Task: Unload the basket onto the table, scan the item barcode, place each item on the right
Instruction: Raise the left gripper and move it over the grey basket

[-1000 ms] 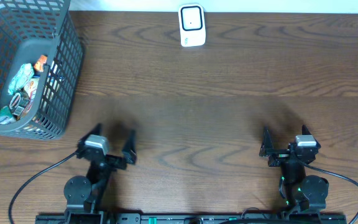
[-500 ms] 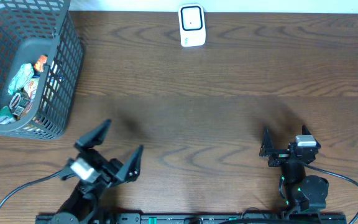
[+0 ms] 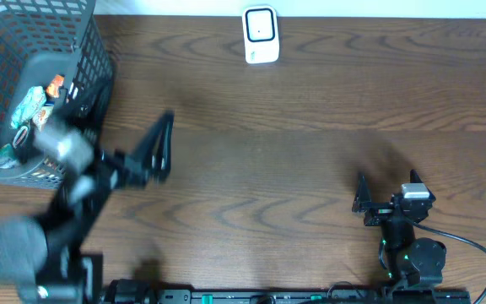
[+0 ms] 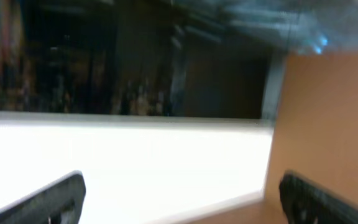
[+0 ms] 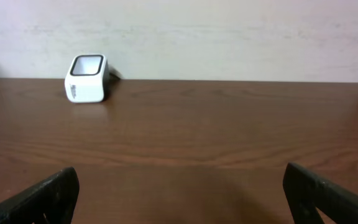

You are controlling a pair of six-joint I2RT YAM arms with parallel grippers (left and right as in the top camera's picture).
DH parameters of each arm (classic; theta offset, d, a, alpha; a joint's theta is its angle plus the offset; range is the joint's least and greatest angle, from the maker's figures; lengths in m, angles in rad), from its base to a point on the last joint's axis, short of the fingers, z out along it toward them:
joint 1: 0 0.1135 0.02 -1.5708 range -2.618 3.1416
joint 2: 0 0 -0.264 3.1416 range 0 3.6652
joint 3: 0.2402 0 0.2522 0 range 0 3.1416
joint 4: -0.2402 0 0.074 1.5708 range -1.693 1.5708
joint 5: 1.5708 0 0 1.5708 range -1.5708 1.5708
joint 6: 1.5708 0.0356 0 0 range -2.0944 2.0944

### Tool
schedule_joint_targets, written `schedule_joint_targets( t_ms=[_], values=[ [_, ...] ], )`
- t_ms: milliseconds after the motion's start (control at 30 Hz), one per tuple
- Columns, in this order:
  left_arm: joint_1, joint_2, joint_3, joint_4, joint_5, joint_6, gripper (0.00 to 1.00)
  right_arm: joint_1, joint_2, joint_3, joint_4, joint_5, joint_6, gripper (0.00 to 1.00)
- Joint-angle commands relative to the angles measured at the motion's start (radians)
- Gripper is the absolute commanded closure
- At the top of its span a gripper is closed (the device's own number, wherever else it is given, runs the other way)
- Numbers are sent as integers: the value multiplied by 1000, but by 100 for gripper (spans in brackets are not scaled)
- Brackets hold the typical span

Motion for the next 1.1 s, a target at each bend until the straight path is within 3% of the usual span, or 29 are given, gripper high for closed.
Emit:
schedule_joint_targets(
  t_ms=[0,67,167,233,267,433,667,900,1000,1067],
  values=[
    [3,208,345,-308,47,143,3,-1,-6,-2,-6,0,-11,1],
    [3,309,523,-512,-21,257,2,-1,-6,-2,-6,0,-11,1],
    [3,448,765,-769,-249,373,2,-1,-6,-2,-6,0,-11,1],
    [3,531,905,-896,-444,458,2,-1,-6,-2,-6,0,-11,1],
    [3,596,998,-962,-648,529,2,-1,-6,-2,-6,0,-11,1],
    [72,684,1040,-974,-979,587,3,-1,-6,-2,-6,0,-11,1],
    [314,766,1039,-1031,-971,480,2,-1,-6,-2,-6,0,-11,1],
    [476,824,1016,-1101,-561,478,3,-1,-6,-2,-6,0,-11,1],
    [492,843,1011,-1065,-535,470,2,-1,-6,-2,-6,0,-11,1],
    [500,860,1011,-1053,-544,402,2,-1,-6,-2,-6,0,-11,1]
  ],
)
